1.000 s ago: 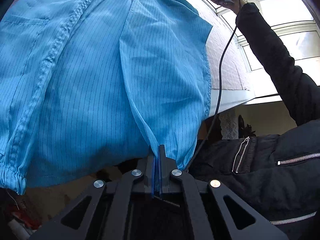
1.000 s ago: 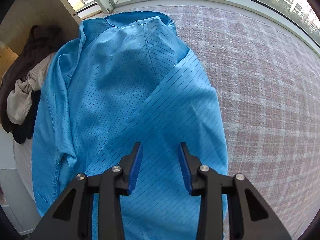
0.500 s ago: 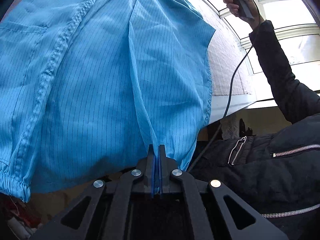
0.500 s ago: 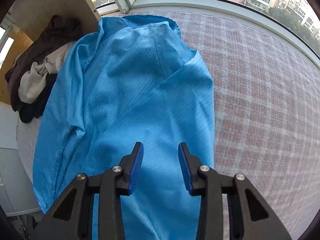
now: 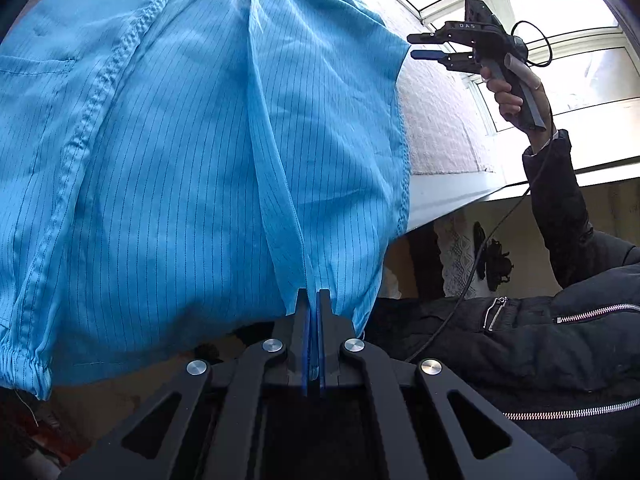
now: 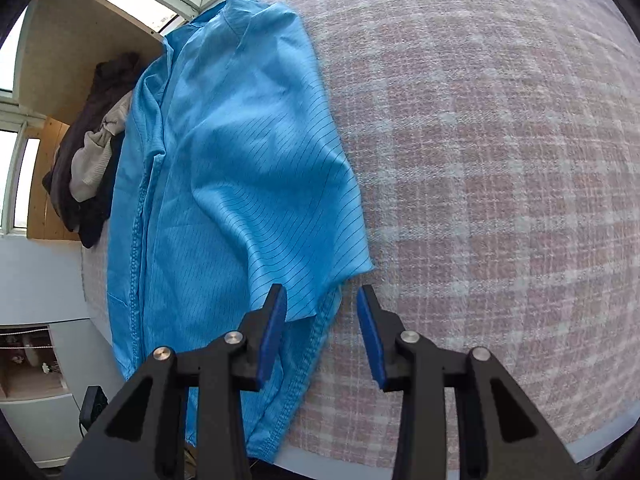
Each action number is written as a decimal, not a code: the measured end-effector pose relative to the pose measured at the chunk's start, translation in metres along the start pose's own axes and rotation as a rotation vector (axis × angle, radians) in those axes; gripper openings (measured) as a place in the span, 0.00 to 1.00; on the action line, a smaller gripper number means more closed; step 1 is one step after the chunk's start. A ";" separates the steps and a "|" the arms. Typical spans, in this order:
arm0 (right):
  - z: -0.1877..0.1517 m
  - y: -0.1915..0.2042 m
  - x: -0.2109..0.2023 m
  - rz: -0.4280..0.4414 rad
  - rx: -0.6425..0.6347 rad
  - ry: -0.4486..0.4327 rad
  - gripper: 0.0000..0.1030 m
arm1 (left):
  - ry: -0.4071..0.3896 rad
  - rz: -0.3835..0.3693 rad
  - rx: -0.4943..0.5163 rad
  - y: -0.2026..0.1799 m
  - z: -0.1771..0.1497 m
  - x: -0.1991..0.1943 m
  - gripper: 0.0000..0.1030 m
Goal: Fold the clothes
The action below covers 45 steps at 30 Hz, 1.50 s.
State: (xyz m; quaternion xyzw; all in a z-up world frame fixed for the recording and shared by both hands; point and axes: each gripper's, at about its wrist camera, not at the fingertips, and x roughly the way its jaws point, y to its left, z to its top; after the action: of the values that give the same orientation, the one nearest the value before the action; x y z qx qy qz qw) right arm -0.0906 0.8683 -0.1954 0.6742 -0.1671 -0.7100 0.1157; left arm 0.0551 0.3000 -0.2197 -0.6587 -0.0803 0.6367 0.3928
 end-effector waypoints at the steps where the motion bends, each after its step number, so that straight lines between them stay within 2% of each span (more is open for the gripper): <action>1: 0.004 -0.001 0.006 0.011 0.016 0.002 0.35 | 0.000 0.002 0.003 -0.001 0.000 0.000 0.00; 6: 0.014 -0.002 0.028 0.022 0.042 0.020 0.33 | -0.004 0.007 0.006 -0.001 0.001 0.002 0.00; 7: 0.015 -0.001 0.029 0.024 0.039 0.006 0.27 | -0.007 0.006 0.004 -0.001 0.001 0.002 0.01; 8: 0.015 0.000 0.029 0.027 0.036 -0.007 0.04 | -0.011 0.001 0.002 0.000 0.001 0.002 0.01; 9: 0.017 -0.001 0.028 0.034 0.035 -0.016 0.03 | -0.015 -0.005 -0.001 0.001 0.001 0.000 0.01; 10: 0.019 -0.003 0.023 0.026 0.036 -0.043 0.03 | -0.022 -0.013 -0.004 0.001 0.001 0.000 0.01; 12: 0.023 -0.011 0.008 -0.047 0.030 -0.116 0.02 | -0.031 -0.028 -0.009 0.001 0.000 -0.001 0.01; 16: 0.029 -0.033 0.000 0.013 0.076 -0.147 0.02 | -0.012 -0.036 -0.041 0.014 -0.008 0.007 0.01; 17: 0.032 -0.032 0.005 0.002 0.082 -0.150 0.02 | -0.012 -0.058 -0.066 0.019 -0.009 0.009 0.01; 19: 0.035 -0.034 0.014 0.027 0.146 -0.142 0.03 | -0.051 -0.167 -0.140 0.032 -0.011 0.002 0.01; 20: 0.032 -0.038 0.014 0.061 0.184 -0.130 0.03 | -0.083 -0.175 -0.152 0.034 -0.010 -0.006 0.01; 23: 0.020 -0.032 0.013 0.056 0.153 -0.074 0.09 | -0.121 -0.127 -0.136 0.033 -0.009 -0.019 0.01; 26: 0.002 -0.022 0.000 0.104 0.115 -0.072 0.20 | -0.095 -0.088 -0.101 0.025 -0.008 -0.016 0.01; 28: 0.000 -0.016 -0.001 0.139 0.113 -0.076 0.22 | -0.078 -0.079 -0.074 0.018 -0.007 -0.011 0.01; 33: 0.013 -0.004 0.019 0.080 0.117 -0.058 0.22 | -0.052 -0.066 -0.036 0.010 -0.004 -0.005 0.01; 36: 0.008 -0.011 0.026 0.017 0.127 -0.015 0.22 | -0.036 -0.055 -0.026 0.008 -0.005 -0.002 0.01; 38: 0.004 -0.008 0.027 -0.050 0.098 -0.028 0.22 | -0.027 -0.041 -0.019 0.007 -0.005 0.000 0.01; 41: 0.001 0.003 0.026 -0.075 0.022 -0.059 0.20 | -0.017 -0.021 -0.006 0.005 -0.003 0.003 0.01; 42: 0.000 0.008 0.024 -0.083 -0.003 -0.074 0.13 | -0.015 -0.007 0.004 0.003 -0.003 0.004 0.01; 43: 0.000 0.013 0.021 -0.101 -0.032 -0.092 0.02 | -0.012 0.007 0.014 0.002 -0.003 0.004 0.01; 45: 0.004 0.017 0.008 -0.130 -0.055 -0.151 0.02 | -0.006 0.036 0.034 -0.001 -0.002 0.006 0.01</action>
State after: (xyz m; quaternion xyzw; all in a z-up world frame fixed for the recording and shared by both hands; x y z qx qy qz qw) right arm -0.0962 0.8497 -0.1960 0.6247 -0.1116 -0.7692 0.0747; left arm 0.0583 0.3033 -0.2237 -0.6512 -0.0591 0.6469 0.3923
